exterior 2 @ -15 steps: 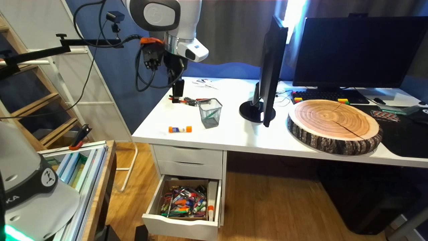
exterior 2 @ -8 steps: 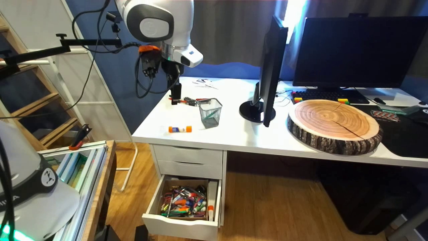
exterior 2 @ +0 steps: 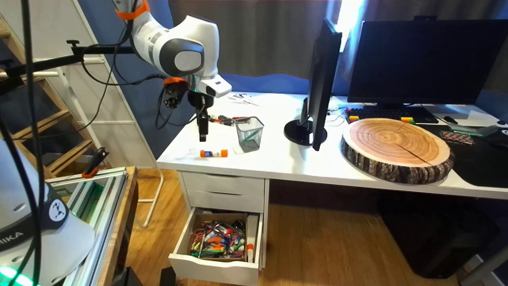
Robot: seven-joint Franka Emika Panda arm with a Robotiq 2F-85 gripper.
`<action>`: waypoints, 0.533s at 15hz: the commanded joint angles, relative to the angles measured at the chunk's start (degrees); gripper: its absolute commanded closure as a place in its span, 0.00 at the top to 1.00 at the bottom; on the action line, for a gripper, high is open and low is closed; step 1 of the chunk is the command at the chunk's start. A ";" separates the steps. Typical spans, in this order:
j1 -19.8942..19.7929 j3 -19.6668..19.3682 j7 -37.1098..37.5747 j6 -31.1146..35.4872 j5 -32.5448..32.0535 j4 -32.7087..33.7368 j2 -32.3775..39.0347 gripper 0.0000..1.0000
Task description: Roll the glue stick off the table into the open drawer
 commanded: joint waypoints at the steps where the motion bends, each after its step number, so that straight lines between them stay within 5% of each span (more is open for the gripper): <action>1: 3.51 -3.58 7.51 -1.79 -6.30 5.56 5.86 1.00; 8: 5.70 -6.20 8.18 -5.30 -7.31 14.06 13.33 1.00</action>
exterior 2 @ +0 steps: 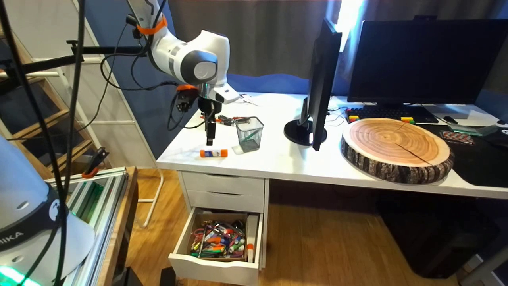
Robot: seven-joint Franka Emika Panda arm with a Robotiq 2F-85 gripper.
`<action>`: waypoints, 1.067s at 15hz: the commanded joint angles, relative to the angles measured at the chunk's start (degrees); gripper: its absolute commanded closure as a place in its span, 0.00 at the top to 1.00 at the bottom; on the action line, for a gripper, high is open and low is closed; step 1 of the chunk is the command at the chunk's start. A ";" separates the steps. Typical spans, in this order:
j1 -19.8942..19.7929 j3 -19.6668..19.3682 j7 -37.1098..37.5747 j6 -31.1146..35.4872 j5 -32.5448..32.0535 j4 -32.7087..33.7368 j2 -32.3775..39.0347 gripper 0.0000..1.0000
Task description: Roll the glue stick off the table into the open drawer
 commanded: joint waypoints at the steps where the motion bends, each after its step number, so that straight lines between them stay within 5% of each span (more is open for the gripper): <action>1: 1.98 -2.16 1.99 -3.60 -2.30 5.93 4.46 1.00; 12: 10.98 -11.98 14.74 -4.04 -14.05 8.42 6.83 1.00; 16: 11.78 -11.92 18.17 -4.33 -14.10 8.32 6.93 1.00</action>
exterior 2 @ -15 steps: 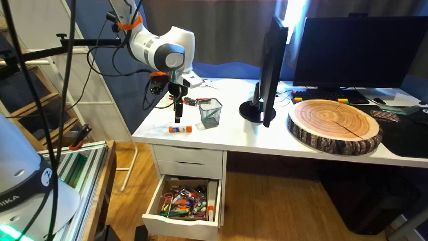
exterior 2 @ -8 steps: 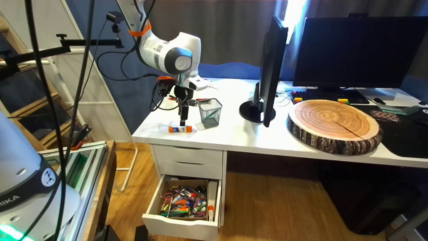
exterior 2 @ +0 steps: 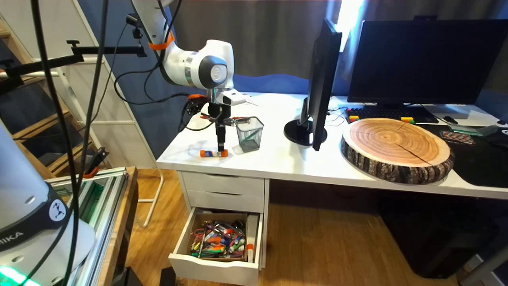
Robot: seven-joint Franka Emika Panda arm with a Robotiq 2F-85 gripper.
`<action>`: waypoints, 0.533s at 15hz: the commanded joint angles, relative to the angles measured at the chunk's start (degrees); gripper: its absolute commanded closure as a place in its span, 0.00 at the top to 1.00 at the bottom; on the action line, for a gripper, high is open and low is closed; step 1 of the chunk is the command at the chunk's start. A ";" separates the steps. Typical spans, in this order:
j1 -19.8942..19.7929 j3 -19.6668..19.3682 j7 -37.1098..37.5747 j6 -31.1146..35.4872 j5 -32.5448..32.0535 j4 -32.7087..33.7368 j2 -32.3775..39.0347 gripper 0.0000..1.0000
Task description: Roll the glue stick off the table into the open drawer
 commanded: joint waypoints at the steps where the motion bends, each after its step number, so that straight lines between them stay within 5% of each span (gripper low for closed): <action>1: 0.79 0.07 3.47 -0.29 -0.79 0.48 0.56 1.00; 8: 0.14 0.26 3.41 -0.37 -0.40 0.14 1.74 1.00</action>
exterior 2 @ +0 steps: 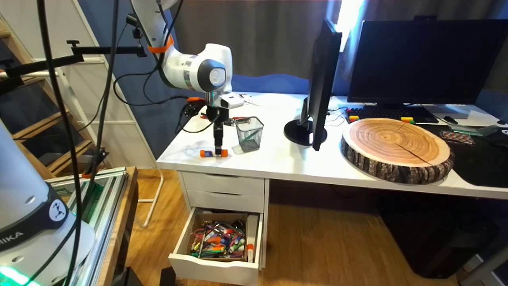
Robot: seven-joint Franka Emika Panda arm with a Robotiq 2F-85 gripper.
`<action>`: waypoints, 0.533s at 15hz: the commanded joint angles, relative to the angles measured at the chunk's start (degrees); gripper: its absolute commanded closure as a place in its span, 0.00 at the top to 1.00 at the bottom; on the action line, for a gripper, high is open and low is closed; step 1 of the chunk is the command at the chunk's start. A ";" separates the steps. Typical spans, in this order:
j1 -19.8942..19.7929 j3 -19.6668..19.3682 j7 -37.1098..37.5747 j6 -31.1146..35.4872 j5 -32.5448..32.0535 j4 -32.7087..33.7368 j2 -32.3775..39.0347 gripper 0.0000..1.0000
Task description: Roll the glue stick off the table into the open drawer
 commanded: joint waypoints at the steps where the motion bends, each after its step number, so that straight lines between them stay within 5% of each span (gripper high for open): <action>1: -0.21 0.26 1.29 -0.40 -0.26 0.37 0.79 1.00; 8: -0.62 -0.19 1.48 -0.48 -0.13 -0.96 0.62 1.00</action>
